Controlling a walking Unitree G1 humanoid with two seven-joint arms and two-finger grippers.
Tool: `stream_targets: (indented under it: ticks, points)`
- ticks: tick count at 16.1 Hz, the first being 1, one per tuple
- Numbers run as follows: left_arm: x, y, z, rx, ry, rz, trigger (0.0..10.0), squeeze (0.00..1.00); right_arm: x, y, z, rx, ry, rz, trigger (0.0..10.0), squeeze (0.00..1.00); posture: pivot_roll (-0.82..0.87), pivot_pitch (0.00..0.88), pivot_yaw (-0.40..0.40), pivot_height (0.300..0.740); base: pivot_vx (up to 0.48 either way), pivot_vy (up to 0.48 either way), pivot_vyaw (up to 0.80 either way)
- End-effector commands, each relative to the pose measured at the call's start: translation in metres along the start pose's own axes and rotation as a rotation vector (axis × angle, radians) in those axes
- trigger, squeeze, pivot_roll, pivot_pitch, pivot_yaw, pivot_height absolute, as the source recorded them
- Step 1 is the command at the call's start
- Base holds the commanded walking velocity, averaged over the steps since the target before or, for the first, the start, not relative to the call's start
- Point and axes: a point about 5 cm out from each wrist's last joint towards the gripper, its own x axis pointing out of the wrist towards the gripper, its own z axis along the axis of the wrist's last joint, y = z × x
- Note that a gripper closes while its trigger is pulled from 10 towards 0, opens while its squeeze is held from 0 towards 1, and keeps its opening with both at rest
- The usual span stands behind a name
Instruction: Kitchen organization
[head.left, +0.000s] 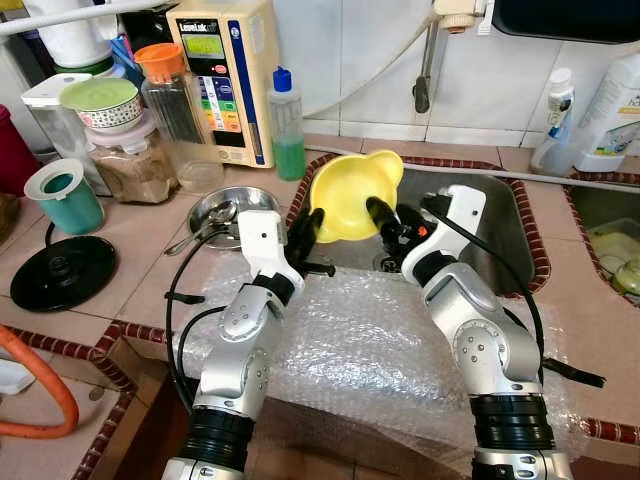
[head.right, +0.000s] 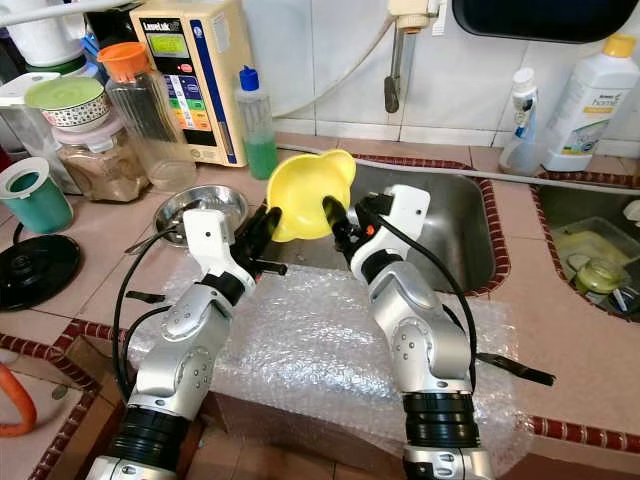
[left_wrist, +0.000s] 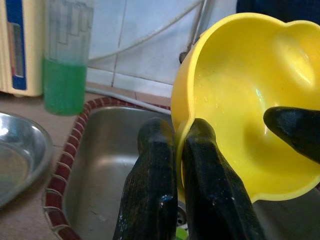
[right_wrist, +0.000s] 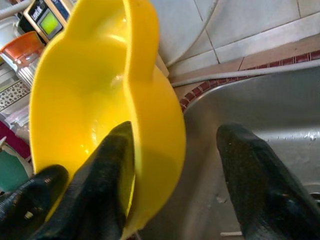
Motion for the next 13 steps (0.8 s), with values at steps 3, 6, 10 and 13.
stream_targets:
  ticks: [3, 6, 10, 13]
  points:
    - [0.000, -0.011, 0.003, -0.009, -0.011, -0.070, 0.0, 0.00, 0.000, -0.003, -0.002, 0.018, -0.004, -0.031, 0.0, 0.00, -0.06, 0.000, 0.105, 0.740, 0.000, 0.000, 0.00]
    - [0.000, -0.016, 0.004, 0.004, -0.005, -0.115, 0.0, 0.00, -0.002, -0.013, 0.003, 0.034, -0.046, -0.094, 0.0, 0.00, -0.06, 0.000, 0.119, 0.740, 0.000, 0.000, 0.00]
    - [-0.001, -0.010, 0.004, 0.041, -0.017, -0.050, 0.0, 0.00, -0.010, -0.020, 0.003, 0.014, -0.034, -0.131, 0.0, 0.00, -0.08, 0.000, 0.117, 0.740, 0.000, 0.000, 0.00]
    - [0.000, -0.001, 0.003, 0.099, -0.006, 0.017, 1.6, 0.00, -0.011, -0.023, 0.001, 0.001, -0.027, -0.164, 0.0, 0.00, -0.09, 0.000, 0.123, 0.740, 0.000, 0.000, 0.00]
